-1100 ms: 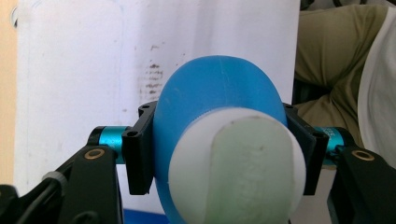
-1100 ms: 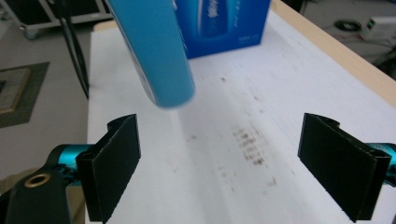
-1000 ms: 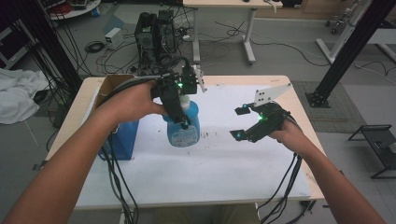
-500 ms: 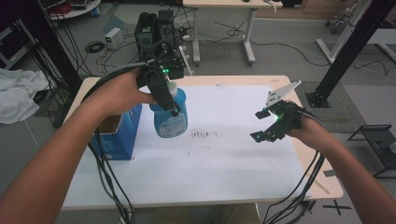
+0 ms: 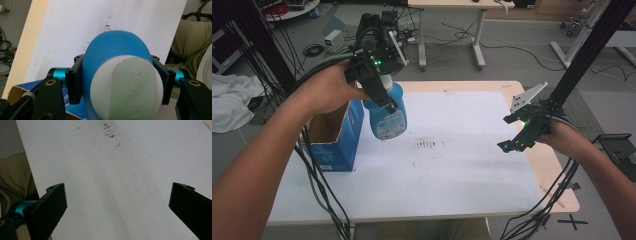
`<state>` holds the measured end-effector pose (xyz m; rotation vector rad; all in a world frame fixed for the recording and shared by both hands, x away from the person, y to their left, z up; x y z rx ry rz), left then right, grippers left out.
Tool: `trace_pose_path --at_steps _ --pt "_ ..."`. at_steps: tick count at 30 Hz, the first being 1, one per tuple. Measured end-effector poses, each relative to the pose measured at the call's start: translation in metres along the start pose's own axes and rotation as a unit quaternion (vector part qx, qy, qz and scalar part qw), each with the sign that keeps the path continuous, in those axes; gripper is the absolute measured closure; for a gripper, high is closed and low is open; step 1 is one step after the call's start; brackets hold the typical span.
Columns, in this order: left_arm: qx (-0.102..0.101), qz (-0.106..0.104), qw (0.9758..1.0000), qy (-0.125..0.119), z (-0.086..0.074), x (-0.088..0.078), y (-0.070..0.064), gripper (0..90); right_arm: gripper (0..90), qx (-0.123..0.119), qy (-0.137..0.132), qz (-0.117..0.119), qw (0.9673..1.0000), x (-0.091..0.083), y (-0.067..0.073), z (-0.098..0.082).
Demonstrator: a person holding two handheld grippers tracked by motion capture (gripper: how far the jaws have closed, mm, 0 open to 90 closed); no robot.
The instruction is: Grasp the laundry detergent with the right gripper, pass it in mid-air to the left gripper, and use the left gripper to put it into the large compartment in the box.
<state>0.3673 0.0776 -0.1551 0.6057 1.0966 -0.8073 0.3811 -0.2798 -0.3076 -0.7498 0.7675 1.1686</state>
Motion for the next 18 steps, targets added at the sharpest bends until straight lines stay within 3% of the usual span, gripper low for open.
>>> trace_pose_path --at_steps 7,8,12,18 --pt "-0.012 -0.004 0.9999 -0.009 -0.007 -0.024 0.015 38.0 0.7 0.0 -0.001 -0.007 1.0 -0.007 -0.003 -0.009" --pt "-0.013 -0.003 0.9999 -0.008 -0.009 -0.027 0.017 38.0 0.7 0.009 -0.003 -0.008 0.9999 -0.008 -0.002 -0.009" --pt "-0.028 0.0 0.9995 -0.017 -0.017 -0.042 0.029 38.0 0.7 -0.009 -0.017 -0.007 0.9998 -0.009 -0.003 -0.008" --pt "-0.046 0.004 0.9988 -0.016 -0.035 -0.057 0.049 38.0 0.7 -0.012 -0.012 -0.002 0.9998 -0.008 -0.002 -0.005"
Point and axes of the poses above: each handheld gripper's, and its own axes: x roughly forward along the jaws, z roughly out of its top, y roughly to its left, the point moved 4 cm from there along x, roughly forward along the jaws, and after that the axes turned 14 degrees about -x, right-handed, at the moved point
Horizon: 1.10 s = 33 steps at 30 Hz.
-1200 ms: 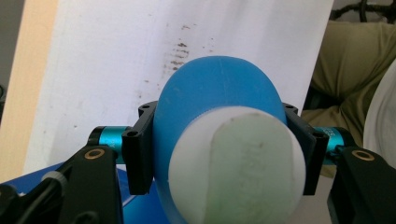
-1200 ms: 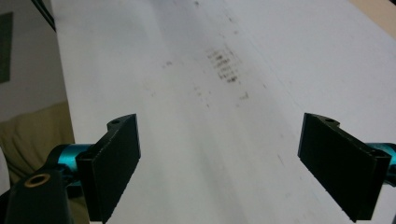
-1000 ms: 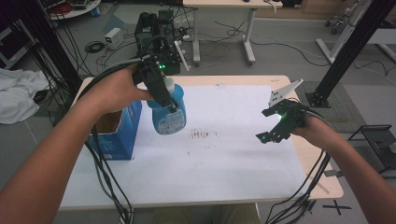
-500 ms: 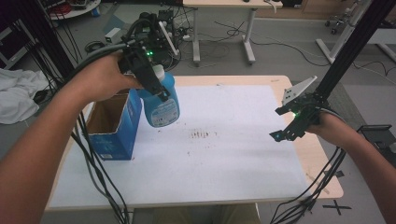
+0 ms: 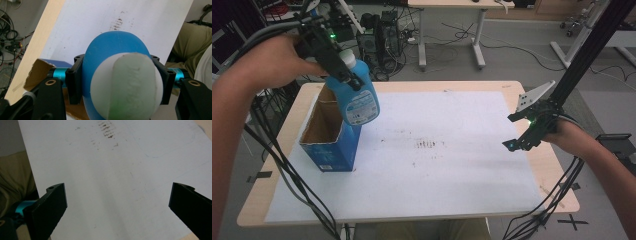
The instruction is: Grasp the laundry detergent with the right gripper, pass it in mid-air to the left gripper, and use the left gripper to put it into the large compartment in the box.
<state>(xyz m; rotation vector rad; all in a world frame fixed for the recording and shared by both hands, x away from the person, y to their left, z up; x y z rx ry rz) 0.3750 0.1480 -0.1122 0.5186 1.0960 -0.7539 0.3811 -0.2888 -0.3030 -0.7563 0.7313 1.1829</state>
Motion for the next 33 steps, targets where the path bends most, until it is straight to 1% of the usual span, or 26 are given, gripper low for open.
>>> trace_pose_path --at_steps 1,2,3,4,5,6,7,8,9,11,12,13,15,17,18,20,22,23,24,25,26,27,28,29,30,33 --pt "0.0 0.0 1.0 0.0 0.0 0.0 0.0 38.0 0.7 0.0 0.0 0.0 1.0 0.0 0.0 0.0" --pt "0.006 0.002 1.0 0.006 -0.002 -0.003 0.004 38.0 0.6 -0.002 0.002 0.003 1.0 0.0 0.001 0.001" --pt "-0.001 0.001 1.0 -0.004 -0.004 -0.003 0.007 38.0 0.6 -0.002 0.002 0.003 1.0 0.0 0.001 0.001" --pt "-0.003 0.004 1.0 0.0 -0.009 -0.006 0.014 38.0 0.7 -0.001 -0.001 0.007 1.0 -0.001 0.003 0.003" --pt "-0.003 0.004 1.0 0.0 -0.009 -0.006 0.014 38.0 0.7 -0.001 -0.001 0.007 1.0 -0.001 0.003 0.003" --pt "-0.005 0.005 1.0 -0.004 -0.011 -0.007 0.017 38.0 0.7 -0.012 -0.004 0.001 0.9999 -0.001 0.002 0.004" --pt "-0.002 0.008 1.0 0.001 -0.013 -0.009 0.02 38.0 0.7 -0.012 -0.004 0.001 0.9999 -0.001 0.002 0.004" --pt "-0.012 0.006 0.9999 -0.005 -0.016 -0.01 0.024 38.0 0.7 -0.012 -0.005 0.002 0.9999 -0.002 0.002 0.004" --pt "-0.019 0.006 0.9998 -0.007 -0.018 -0.01 0.026 38.0 0.7 -0.006 -0.003 0.001 1.0 -0.003 0.002 0.004" --pt "-0.014 0.01 0.9999 -0.001 -0.022 -0.013 0.033 38.0 0.7 -0.013 -0.009 0.0 0.9999 -0.002 0.001 0.004" --pt "-0.022 0.011 0.9997 -0.007 -0.024 -0.012 0.035 38.0 0.7 -0.004 -0.005 0.001 1.0 -0.003 0.002 0.004" --pt "-0.026 0.013 0.9996 -0.006 -0.026 -0.013 0.038 38.0 0.7 -0.004 -0.003 0.003 1.0 -0.003 0.002 0.004" --pt "-0.035 0.016 0.9993 -0.005 -0.03 -0.013 0.043 38.0 0.7 -0.006 -0.002 -0.001 1.0 -0.002 0.001 0.004" --pt "-0.039 0.022 0.999 0.0 -0.034 -0.014 0.048 38.0 0.7 -0.007 0.001 -0.002 1.0 -0.002 0.002 0.004" --pt "-0.053 0.021 0.9983 -0.01 -0.036 -0.012 0.05 38.0 0.7 -0.005 0.001 -0.001 1.0 -0.002 0.002 0.004" --pt "-0.062 0.024 0.9977 -0.01 -0.04 -0.011 0.055 38.0 0.6 -0.005 -0.004 -0.003 1.0 -0.001 0.001 0.004" --pt "-0.067 0.027 0.9974 -0.005 -0.045 -0.01 0.06 38.0 0.7 -0.007 -0.002 -0.003 1.0 -0.001 0.001 0.004" --pt "-0.065 0.03 0.9975 0.0 -0.047 -0.009 0.063 38.0 0.7 -0.002 -0.001 -0.002 1.0 -0.001 0.002 0.003" --pt "-0.065 0.031 0.9974 0.001 -0.049 -0.009 0.065 38.0 0.7 -0.004 0.0 -0.003 1.0 -0.001 0.002 0.003" --pt "-0.078 0.032 0.9964 -0.005 -0.051 -0.007 0.066 38.0 0.6 -0.006 0.0 -0.002 1.0 -0.001 0.001 0.003" --pt "-0.077 0.034 0.9964 -0.005 -0.053 -0.006 0.069 38.1 0.6 -0.005 0.0 -0.002 1.0 0.0 0.001 0.003" --pt "-0.073 0.036 0.9967 0.001 -0.055 -0.006 0.072 38.0 0.7 -0.006 0.0 -0.002 1.0 0.0 0.002 0.003" --pt "-0.083 0.035 0.9959 -0.003 -0.058 -0.004 0.073 38.0 0.7 -0.005 0.0 -0.001 1.0 0.0 0.002 0.003" --pt "-0.083 0.036 0.9959 -0.004 -0.06 -0.003 0.075 38.0 0.7 -0.006 0.0 -0.001 1.0 0.001 0.002 0.003" --pt "-0.09 0.036 0.9953 -0.008 -0.062 -0.001 0.077 38.0 0.7 -0.007 0.002 -0.002 1.0 0.001 0.002 0.003" --pt "-0.092 0.037 0.995 -0.006 -0.067 0.003 0.083 38.0 0.7 -0.003 0.003 -0.002 1.0 0.002 0.003 0.003"
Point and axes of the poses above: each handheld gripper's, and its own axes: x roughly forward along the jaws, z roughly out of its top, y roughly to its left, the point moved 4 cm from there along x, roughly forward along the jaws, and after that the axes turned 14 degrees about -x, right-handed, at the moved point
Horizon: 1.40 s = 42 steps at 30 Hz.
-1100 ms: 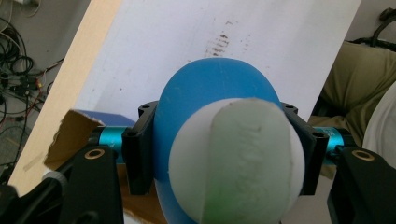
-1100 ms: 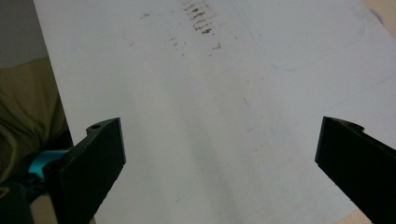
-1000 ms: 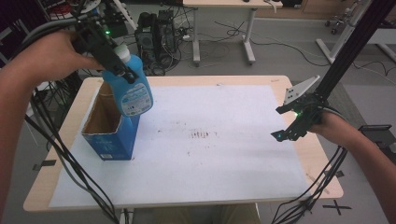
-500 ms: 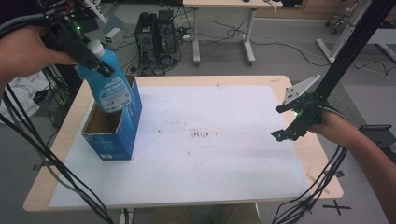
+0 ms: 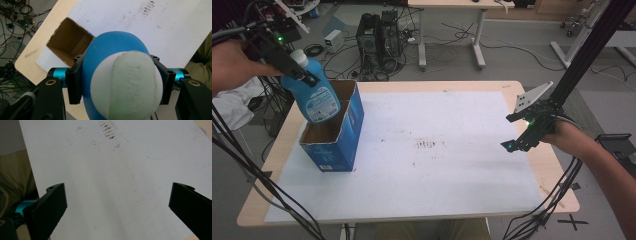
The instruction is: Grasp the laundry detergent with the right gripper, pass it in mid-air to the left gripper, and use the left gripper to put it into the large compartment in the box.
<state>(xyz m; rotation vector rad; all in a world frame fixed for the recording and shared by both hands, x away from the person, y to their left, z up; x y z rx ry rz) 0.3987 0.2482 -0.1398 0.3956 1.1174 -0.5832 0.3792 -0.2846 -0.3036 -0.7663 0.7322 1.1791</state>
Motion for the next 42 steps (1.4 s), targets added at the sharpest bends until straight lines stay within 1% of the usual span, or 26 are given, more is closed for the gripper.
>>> trace_pose_path --at_steps 1,2,4,5,6,13,15,17,20,22,24,25,26,27,28,29,31,32,33,34,35,36,37,38,41,42 --pt "0.0 -0.001 1.0 -0.003 -0.001 0.002 0.002 38.0 0.7 -0.003 -0.001 0.001 1.0 0.0 0.0 0.0" --pt "-0.007 -0.002 1.0 -0.004 -0.002 0.004 0.003 38.0 0.7 -0.004 0.0 0.002 1.0 0.001 -0.001 0.0" --pt "-0.009 -0.005 0.9999 -0.002 -0.005 0.008 0.006 38.0 0.7 0.001 -0.001 0.003 1.0 0.002 0.0 0.001" --pt "-0.011 -0.006 0.9999 0.0 -0.006 0.011 0.007 38.0 0.7 -0.004 0.002 0.002 1.0 0.002 -0.001 0.002" --pt "-0.007 -0.007 1.0 -0.001 -0.007 0.014 0.009 38.0 0.7 -0.003 0.003 0.003 1.0 0.002 -0.001 0.002" --pt "-0.014 -0.012 0.9998 0.003 -0.013 0.036 0.015 38.0 0.7 -0.005 0.003 0.007 1.0 0.005 0.0 0.004" --pt "-0.011 -0.015 0.9998 0.005 -0.015 0.043 0.016 38.0 0.7 -0.003 0.004 0.008 1.0 0.006 0.0 0.004" --pt "-0.013 -0.016 0.9998 0.004 -0.017 0.051 0.017 38.0 0.7 -0.006 -0.004 0.006 1.0 0.007 -0.001 0.004" --pt "-0.012 -0.018 0.9997 0.01 -0.021 0.063 0.019 38.0 0.7 -0.006 -0.003 0.005 1.0 0.008 -0.001 0.003" --pt "-0.01 -0.018 0.9998 0.008 -0.023 0.072 0.02 38.0 0.7 -0.004 -0.004 0.005 1.0 0.008 -0.001 0.003" --pt "-0.006 -0.02 0.9997 0.014 -0.026 0.08 0.021 38.0 0.7 -0.004 -0.004 0.005 1.0 0.008 -0.001 0.003" --pt "-0.013 -0.021 0.9996 0.01 -0.027 0.084 0.02 38.0 0.7 0.0 -0.001 0.007 1.0 0.009 0.0 0.003" --pt "-0.006 -0.021 0.9996 0.017 -0.029 0.087 0.021 38.0 0.7 -0.003 -0.005 0.008 0.9999 0.01 0.0 0.003" --pt "-0.008 -0.023 0.9995 0.019 -0.03 0.091 0.021 38.0 0.7 -0.001 -0.002 0.008 1.0 0.01 0.0 0.002" --pt "-0.008 -0.023 0.9995 0.019 -0.03 0.091 0.021 38.0 0.7 -0.001 -0.002 0.008 1.0 0.01 0.0 0.002" --pt "-0.01 -0.026 0.9994 0.021 -0.034 0.099 0.021 38.0 0.7 0.001 0.0 0.009 1.0 0.011 0.001 0.002" --pt "-0.01 -0.026 0.9994 0.02 -0.036 0.105 0.021 38.0 0.7 -0.003 -0.002 0.009 0.9999 0.013 0.001 0.002" --pt "-0.012 -0.025 0.9994 0.021 -0.037 0.108 0.021 38.0 0.7 -0.001 -0.002 0.01 0.9999 0.014 0.001 0.003" --pt "-0.008 -0.023 0.9995 0.022 -0.038 0.111 0.022 38.0 0.7 -0.005 -0.003 0.012 0.9999 0.015 0.001 0.003" --pt "-0.01 -0.023 0.9994 0.024 -0.039 0.115 0.022 38.0 0.7 -0.004 -0.002 0.011 0.9999 0.015 0.001 0.003" --pt "-0.016 -0.022 0.9994 0.019 -0.04 0.118 0.021 38.0 0.7 -0.001 -0.001 0.012 0.9999 0.015 0.002 0.003" --pt "-0.011 -0.021 0.9995 0.022 -0.041 0.121 0.021 38.0 0.7 -0.006 -0.004 0.014 0.9999 0.016 0.002 0.004" --pt "-0.013 -0.02 0.9995 0.021 -0.042 0.124 0.021 38.0 0.7 -0.005 -0.004 0.012 0.9999 0.016 0.002 0.004" --pt "-0.017 -0.022 0.9994 0.02 -0.042 0.128 0.021 38.1 0.7 0.001 -0.003 0.012 0.9999 0.016 0.003 0.004" --pt "-0.011 -0.022 0.9993 0.027 -0.045 0.137 0.022 38.0 0.7 -0.003 -0.003 0.013 0.9999 0.017 0.003 0.003" --pt "-0.018 -0.024 0.9993 0.024 -0.046 0.141 0.021 38.0 0.7 -0.005 -0.004 0.014 0.9999 0.018 0.003 0.003"
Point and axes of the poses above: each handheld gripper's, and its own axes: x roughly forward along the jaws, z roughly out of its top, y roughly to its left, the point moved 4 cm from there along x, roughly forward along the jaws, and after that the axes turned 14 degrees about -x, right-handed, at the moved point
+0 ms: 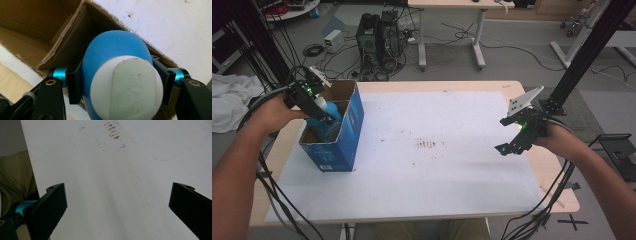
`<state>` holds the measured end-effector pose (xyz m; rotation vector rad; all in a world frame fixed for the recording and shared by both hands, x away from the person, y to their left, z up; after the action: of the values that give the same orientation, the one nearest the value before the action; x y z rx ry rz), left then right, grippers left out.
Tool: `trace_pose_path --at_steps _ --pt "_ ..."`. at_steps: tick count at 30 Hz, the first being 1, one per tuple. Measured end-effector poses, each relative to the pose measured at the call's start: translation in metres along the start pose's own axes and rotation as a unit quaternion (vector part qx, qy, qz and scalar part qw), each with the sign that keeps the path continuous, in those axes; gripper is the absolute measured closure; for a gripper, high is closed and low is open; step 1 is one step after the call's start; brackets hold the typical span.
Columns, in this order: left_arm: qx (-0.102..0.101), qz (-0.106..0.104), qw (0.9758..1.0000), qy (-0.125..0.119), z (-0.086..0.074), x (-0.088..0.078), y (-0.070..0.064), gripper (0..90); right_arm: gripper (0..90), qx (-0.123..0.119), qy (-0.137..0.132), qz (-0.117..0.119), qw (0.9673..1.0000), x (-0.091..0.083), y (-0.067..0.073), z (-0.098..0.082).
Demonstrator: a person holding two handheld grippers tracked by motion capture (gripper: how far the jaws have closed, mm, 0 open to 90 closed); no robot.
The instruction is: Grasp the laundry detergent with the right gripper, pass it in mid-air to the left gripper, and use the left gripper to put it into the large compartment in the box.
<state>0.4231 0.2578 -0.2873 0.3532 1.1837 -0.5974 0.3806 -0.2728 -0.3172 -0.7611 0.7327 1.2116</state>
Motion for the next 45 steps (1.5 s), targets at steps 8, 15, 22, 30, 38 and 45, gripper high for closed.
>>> trace_pose_path --at_steps 8,15,22,30,38,45 --pt "0.012 -0.002 0.9997 0.019 -0.006 0.02 0.002 38.0 0.7 0.0 -0.002 0.0 1.0 0.0 0.001 -0.001" --pt "0.007 -0.003 0.9996 0.028 -0.009 0.029 0.003 38.0 0.7 0.005 -0.003 0.0 1.0 0.001 0.001 -0.002" --pt "0.0 -0.007 0.9996 0.027 -0.007 0.032 0.004 38.0 0.7 -0.001 -0.005 0.003 1.0 0.003 0.001 -0.002" --pt "-0.003 -0.007 0.9995 0.029 -0.005 0.033 0.006 37.7 0.7 -0.003 -0.01 0.003 0.9999 0.004 0.002 -0.002" --pt "-0.007 -0.01 0.9996 0.024 -0.005 0.033 0.009 37.5 0.7 0.004 -0.012 0.001 0.9999 0.005 0.003 -0.004" --pt "-0.011 -0.008 0.9997 0.023 -0.006 0.034 0.009 33.7 0.7 0.007 -0.012 0.002 0.9999 0.004 0.004 -0.004"
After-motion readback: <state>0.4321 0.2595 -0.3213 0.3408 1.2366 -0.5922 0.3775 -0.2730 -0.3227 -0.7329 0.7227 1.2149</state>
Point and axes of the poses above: each handheld gripper's, and its own axes: x roughly forward along the jaws, z roughly out of its top, y roughly to its left, the point moved 4 cm from there along x, roughly forward along the jaws, and after that the axes turned 14 degrees about -x, right-handed, at the moved point
